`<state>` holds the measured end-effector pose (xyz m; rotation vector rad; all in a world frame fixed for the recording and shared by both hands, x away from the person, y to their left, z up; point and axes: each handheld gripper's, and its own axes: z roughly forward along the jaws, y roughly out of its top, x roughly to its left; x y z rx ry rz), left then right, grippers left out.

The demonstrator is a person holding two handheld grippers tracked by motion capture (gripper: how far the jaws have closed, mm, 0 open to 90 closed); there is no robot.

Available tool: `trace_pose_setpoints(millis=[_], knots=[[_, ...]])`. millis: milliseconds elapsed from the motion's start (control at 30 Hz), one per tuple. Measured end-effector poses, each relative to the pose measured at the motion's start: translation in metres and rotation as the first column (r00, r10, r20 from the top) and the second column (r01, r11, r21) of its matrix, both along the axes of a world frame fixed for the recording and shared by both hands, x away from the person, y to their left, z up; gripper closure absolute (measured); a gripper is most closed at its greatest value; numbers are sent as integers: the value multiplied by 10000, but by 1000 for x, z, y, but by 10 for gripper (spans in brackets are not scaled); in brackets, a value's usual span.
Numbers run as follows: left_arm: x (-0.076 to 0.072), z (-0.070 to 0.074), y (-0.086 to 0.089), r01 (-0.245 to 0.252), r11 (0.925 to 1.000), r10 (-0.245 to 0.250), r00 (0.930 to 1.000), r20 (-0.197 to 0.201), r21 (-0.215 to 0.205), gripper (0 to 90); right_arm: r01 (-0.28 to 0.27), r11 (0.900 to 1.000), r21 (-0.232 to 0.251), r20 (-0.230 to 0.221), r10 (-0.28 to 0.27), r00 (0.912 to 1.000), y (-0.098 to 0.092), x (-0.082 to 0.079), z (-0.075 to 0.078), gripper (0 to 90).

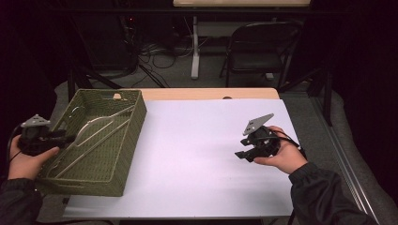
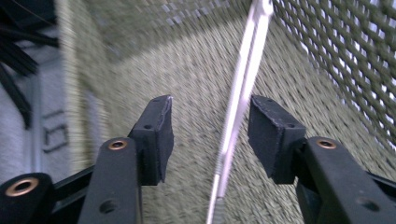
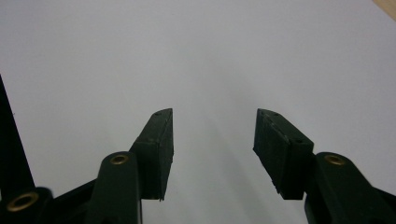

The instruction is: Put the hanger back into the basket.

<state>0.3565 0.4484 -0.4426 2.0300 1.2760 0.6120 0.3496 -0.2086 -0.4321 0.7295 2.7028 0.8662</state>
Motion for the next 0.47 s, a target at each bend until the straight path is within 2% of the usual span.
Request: trace_pose_setpoints(millis=[33, 100, 167, 233, 267, 300, 333, 367, 433, 467], knots=[[-4, 4, 2, -57, 9999, 60, 9999, 146, -158, 487, 46, 9998, 187, 56, -47, 10000, 0, -1, -1, 470], [-13, 11, 3, -178, 9995, 187, 9992, 345, -261, 478, 85, 9999, 108, 49, -86, 10000, -2, -3, 1, 468], [-22, 17, 2, -306, 9990, 322, 9984, 464, -330, 472, 79, 9994, 333, 174, -85, 9998, -2, -4, 0, 468], [-32, 19, -1, -391, 9969, 428, 9977, 534, -682, 460, 147, 9988, 472, 266, -160, 9995, -3, -8, 1, 467], [-39, 20, -5, -325, 9951, 377, 9978, 551, -935, 455, 188, 9993, 324, 262, -197, 9995, -4, -10, 3, 466], [-45, 20, -9, -197, 9943, 261, 9978, 602, -1049, 447, 271, 9975, 649, 531, -306, 9981, -4, -13, 1, 465], [-51, 19, -14, -69, 9938, 146, 9975, 694, -1107, 444, 324, 9967, 749, 740, -379, 9965, -4, -16, 1, 463], [-57, 19, -19, 52, 9932, 29, 9975, 700, -1159, 443, 366, 9976, 582, 725, -408, 9965, -5, -19, 2, 459], [-67, 18, -31, 387, 9937, -315, 9971, 695, -1049, 437, 560, 9952, 804, 890, -632, 9940, -6, -26, 2, 455], [-73, 18, -39, 572, 9947, -512, 9962, 702, -858, 437, 549, 9943, 915, 844, -627, 9945, -8, -30, 3, 453]])
